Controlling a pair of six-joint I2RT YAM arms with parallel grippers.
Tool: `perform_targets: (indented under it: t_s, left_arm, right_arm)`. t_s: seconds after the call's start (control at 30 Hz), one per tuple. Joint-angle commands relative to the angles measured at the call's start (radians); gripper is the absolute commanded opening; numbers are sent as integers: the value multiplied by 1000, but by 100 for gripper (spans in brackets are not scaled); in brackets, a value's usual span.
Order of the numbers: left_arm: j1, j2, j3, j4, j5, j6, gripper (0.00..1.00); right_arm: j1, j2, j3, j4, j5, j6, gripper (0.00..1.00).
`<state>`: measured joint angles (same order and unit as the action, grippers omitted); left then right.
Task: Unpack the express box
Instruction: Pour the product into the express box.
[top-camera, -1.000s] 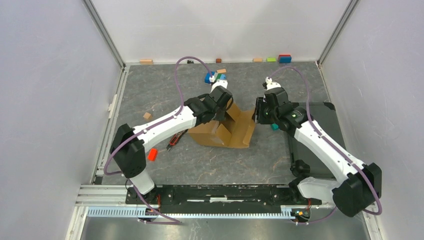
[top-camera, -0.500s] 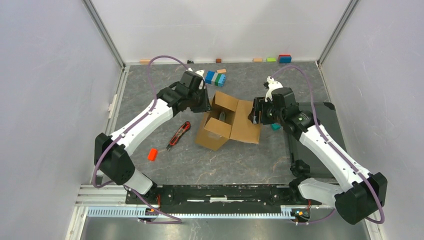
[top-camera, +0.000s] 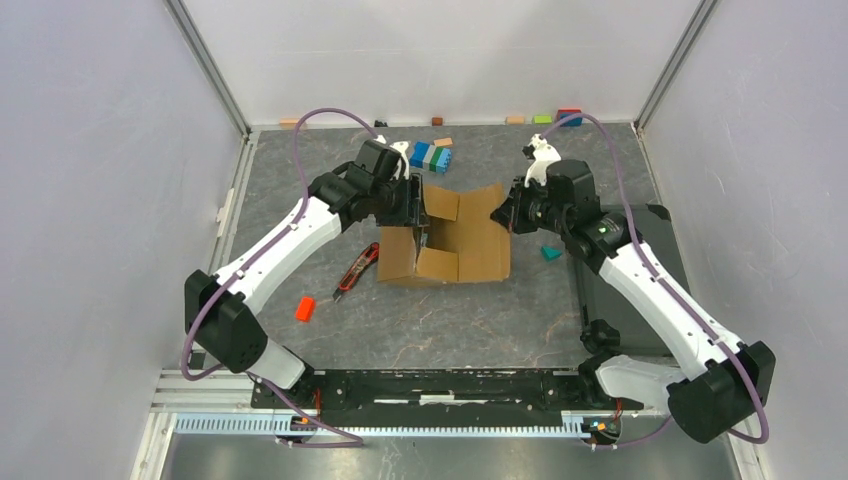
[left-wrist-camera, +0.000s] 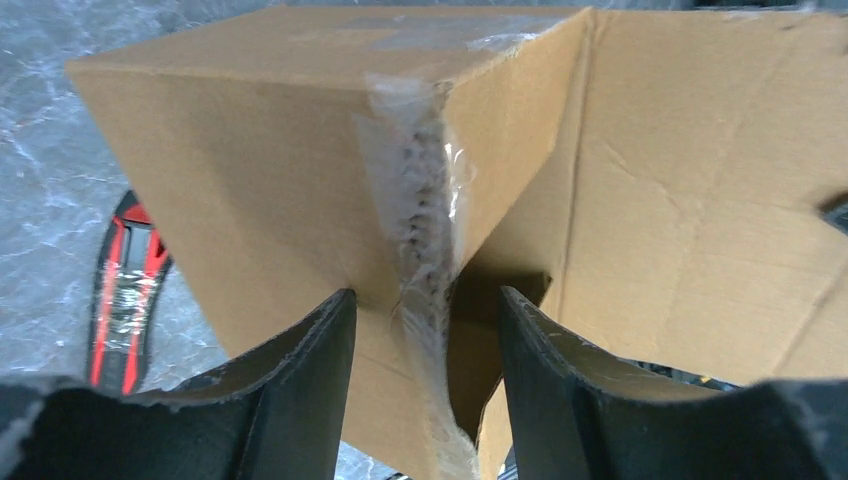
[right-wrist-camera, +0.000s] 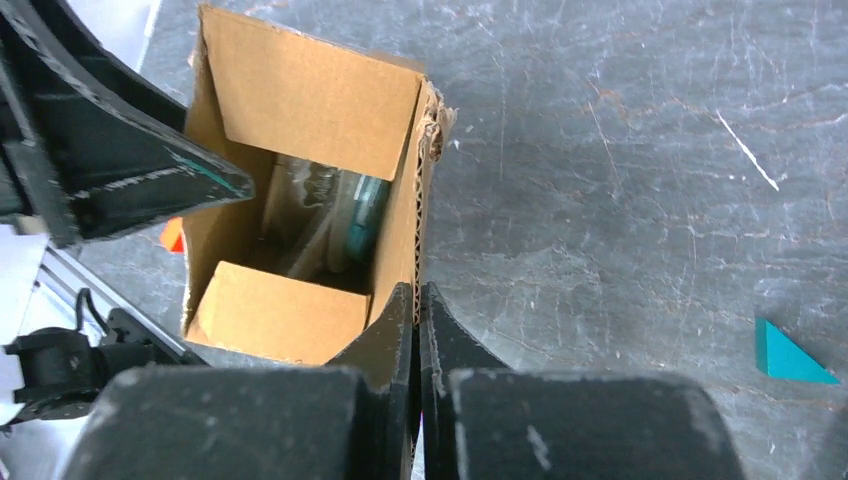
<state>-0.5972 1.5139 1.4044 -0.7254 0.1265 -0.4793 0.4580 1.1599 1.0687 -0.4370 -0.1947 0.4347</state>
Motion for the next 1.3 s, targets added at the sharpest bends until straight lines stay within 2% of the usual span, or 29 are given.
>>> perform_targets:
  t_s: [0.0, 0.17, 0.3, 0.4, 0.57, 0.7, 0.8, 0.9, 0.97, 1.07, 1.13, 1.27]
  left_arm:
    - [-27, 19, 50, -49, -95, 85, 61]
    - [-40, 41, 72, -51, -122, 94, 59]
    - [-44, 80, 91, -38, -168, 94, 48]
    - [-44, 98, 66, 10, -185, 90, 36]
    - [-44, 87, -32, 135, -229, 48, 30]
    - [-44, 4, -108, 183, -195, 11, 39]
    - [-41, -61, -143, 167, -158, -44, 40]
    - [-36, -158, -246, 221, -99, -152, 39]
    - [-31, -218, -338, 331, -45, -242, 42]
    - [-23, -277, -487, 542, 14, -360, 57]
    - [-18, -253, -537, 666, 58, -377, 64]
    - [-14, -163, -648, 1024, 136, -432, 68]
  right_arm:
    - [4, -13, 118, 69, -28, 8, 0]
    - [15, -33, 198, 40, 9, -3, 0]
    - [70, -31, 226, 20, 72, -43, 0]
    - [130, -38, 173, 24, 141, -62, 0]
    - [198, -94, -39, 131, 245, -52, 0]
    - [222, -129, -207, 257, 204, -21, 0]
    - [255, -146, -291, 341, 198, -8, 0]
    - [273, -157, -360, 399, 211, 17, 0]
    - [280, -156, -387, 428, 217, 36, 0]
    - [283, -156, -406, 465, 221, 49, 0]
    - [283, -147, -402, 461, 221, 49, 0]
    - [283, -132, -383, 442, 243, 43, 0]
